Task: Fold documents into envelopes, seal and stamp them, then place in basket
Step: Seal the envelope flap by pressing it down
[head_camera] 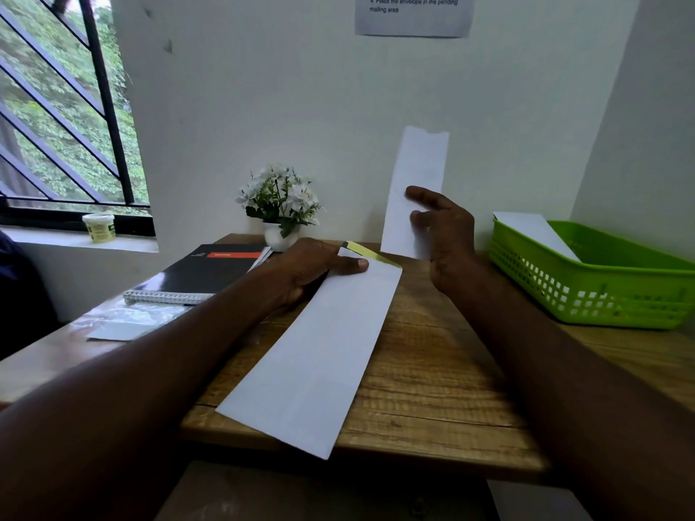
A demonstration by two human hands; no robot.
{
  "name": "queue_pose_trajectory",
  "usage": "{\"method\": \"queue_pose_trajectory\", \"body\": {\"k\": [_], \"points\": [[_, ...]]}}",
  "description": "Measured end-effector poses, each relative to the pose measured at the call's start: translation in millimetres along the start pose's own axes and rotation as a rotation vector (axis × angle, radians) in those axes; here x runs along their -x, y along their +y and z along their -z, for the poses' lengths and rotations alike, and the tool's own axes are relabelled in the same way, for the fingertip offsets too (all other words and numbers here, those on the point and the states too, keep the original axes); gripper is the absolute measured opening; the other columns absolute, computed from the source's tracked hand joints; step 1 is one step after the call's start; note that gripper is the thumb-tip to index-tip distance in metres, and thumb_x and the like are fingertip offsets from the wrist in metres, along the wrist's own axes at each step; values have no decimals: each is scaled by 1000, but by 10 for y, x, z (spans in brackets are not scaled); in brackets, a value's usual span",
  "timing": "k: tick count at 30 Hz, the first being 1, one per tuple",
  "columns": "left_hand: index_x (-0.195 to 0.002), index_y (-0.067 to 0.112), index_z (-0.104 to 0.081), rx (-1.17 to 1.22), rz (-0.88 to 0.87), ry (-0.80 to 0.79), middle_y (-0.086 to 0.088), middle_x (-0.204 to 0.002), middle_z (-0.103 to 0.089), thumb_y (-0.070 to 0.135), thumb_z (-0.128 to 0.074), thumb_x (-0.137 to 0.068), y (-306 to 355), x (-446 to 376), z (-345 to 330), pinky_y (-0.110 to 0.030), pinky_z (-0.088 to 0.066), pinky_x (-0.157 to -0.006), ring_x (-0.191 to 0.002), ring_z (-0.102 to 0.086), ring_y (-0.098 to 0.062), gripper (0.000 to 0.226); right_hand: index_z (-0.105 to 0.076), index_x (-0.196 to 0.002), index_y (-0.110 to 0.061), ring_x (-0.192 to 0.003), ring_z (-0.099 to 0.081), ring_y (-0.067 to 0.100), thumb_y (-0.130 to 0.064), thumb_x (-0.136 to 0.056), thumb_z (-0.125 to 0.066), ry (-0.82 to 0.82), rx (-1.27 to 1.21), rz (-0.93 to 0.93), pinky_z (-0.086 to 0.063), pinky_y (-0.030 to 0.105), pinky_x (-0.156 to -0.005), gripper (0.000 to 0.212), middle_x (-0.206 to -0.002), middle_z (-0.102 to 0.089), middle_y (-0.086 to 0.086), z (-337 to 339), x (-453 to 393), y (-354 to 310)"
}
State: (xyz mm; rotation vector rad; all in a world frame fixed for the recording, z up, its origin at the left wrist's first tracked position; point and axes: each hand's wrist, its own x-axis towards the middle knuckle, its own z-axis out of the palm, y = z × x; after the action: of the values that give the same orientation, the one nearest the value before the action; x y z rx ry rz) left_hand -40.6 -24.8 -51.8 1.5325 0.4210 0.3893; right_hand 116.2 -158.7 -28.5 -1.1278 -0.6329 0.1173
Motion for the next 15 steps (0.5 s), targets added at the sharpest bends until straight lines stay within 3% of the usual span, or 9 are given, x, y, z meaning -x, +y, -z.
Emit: {"method": "queue_pose_trajectory", "body": {"k": [5,11,15], "points": [[-112,2,-76,-14,-4,-26,-19,-106,-78,9,-85,-81,13,20,-24,-33,-61,-70,-88,-77,-29,33,-81,-104,-20,-83,-66,7,12,-80,-53,-64,117,40,-52,15,-66,49,-105,-77,-6,-17,52,45],[-117,4,-75,-41,3,-52,-19,-111,-77,12,-85,-81,8,8,-27,-37,-61,-79,-98,-75,-32,39,-81,-104,-18,-87,-66,12,14,-78,-51,-50,153,52,-54,20,-70,51,-106,-77,-3,12,38,57],[-117,5,-75,-36,1,-58,-19,-112,-77,12,-85,-81,9,12,-32,-38,-61,-81,-99,-75,-33,38,-81,-104,-17,-85,-67,12,13,-78,-52,-60,144,20,-53,17,-64,50,-108,-77,-1,24,67,27]]}}
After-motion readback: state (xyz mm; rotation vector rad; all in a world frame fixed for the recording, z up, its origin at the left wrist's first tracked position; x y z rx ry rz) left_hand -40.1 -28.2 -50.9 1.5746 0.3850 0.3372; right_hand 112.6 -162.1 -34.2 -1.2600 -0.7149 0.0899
